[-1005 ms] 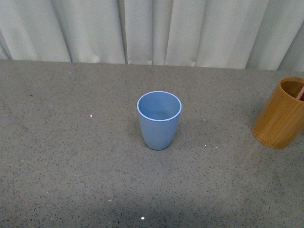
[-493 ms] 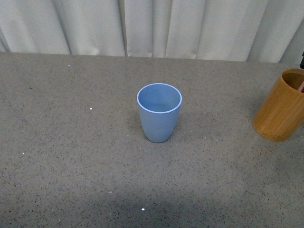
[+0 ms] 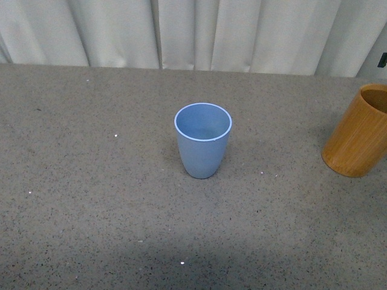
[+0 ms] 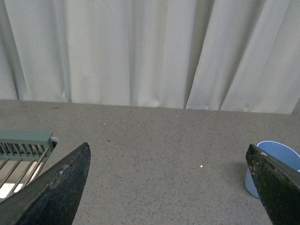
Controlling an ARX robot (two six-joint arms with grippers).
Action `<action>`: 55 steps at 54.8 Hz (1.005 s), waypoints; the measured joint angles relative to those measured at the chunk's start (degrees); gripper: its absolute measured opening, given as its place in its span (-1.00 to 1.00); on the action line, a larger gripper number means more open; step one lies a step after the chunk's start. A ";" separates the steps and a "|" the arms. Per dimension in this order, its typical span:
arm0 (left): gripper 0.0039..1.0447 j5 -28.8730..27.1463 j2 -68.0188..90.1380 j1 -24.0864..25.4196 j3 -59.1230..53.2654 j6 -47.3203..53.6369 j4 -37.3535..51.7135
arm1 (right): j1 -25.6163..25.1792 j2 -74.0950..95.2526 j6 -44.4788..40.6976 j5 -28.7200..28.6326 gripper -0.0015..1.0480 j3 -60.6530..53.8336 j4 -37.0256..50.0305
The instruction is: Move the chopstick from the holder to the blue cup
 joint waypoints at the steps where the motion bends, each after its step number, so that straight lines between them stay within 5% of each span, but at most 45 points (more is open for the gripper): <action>1: 0.88 0.00 0.00 0.00 0.00 0.00 0.00 | 0.00 -0.09 0.15 -0.31 -0.83 0.00 0.04; 5: 0.88 0.00 0.00 0.00 0.00 0.00 0.00 | 0.04 -0.76 0.04 -0.98 -0.96 -0.02 0.17; 55: 0.88 0.00 0.00 0.00 0.00 0.00 0.00 | -2.34 -23.02 -0.96 -6.80 -0.96 -3.39 -1.11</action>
